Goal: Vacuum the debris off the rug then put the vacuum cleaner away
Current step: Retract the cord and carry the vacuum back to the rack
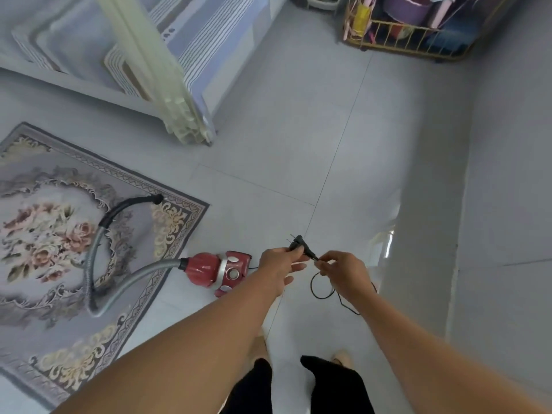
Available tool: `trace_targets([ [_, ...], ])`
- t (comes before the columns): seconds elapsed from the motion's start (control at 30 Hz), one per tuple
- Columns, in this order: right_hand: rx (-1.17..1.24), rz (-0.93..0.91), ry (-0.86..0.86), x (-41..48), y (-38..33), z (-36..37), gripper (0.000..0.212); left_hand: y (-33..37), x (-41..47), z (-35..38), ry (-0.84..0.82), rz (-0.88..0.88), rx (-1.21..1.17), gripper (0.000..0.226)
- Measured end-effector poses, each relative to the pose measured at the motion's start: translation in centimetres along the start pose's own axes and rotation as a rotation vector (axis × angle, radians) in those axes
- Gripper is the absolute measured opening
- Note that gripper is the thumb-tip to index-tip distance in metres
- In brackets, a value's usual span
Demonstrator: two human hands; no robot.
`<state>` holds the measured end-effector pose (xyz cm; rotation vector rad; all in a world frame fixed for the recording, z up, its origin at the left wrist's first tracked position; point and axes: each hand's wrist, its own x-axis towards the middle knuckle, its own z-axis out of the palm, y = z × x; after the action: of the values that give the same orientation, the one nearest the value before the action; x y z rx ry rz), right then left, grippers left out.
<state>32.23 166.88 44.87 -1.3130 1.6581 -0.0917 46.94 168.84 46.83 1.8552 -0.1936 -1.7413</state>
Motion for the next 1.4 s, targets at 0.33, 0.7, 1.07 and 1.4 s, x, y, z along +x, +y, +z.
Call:
trace_targets([
  [0.33,-0.003,0.087,-0.011,8.4,-1.1,10.7,0.014,-1.3,11.3,-8.5,-0.006,-0.079,-0.108,0.012],
  [0.7,-0.156,0.140,-0.093,23.1,3.4,18.0,0.012,-7.6,26.3,-11.1,0.117,-0.065,-0.066,0.013],
  [1.07,-0.186,0.181,0.001,32.8,7.2,30.8,0.021,-18.2,39.5,-18.7,0.307,-0.012,0.132,0.016],
  [1.4,-0.078,0.198,0.155,40.1,6.5,37.5,0.020,-19.7,47.6,-25.1,0.709,0.302,0.821,0.028],
])
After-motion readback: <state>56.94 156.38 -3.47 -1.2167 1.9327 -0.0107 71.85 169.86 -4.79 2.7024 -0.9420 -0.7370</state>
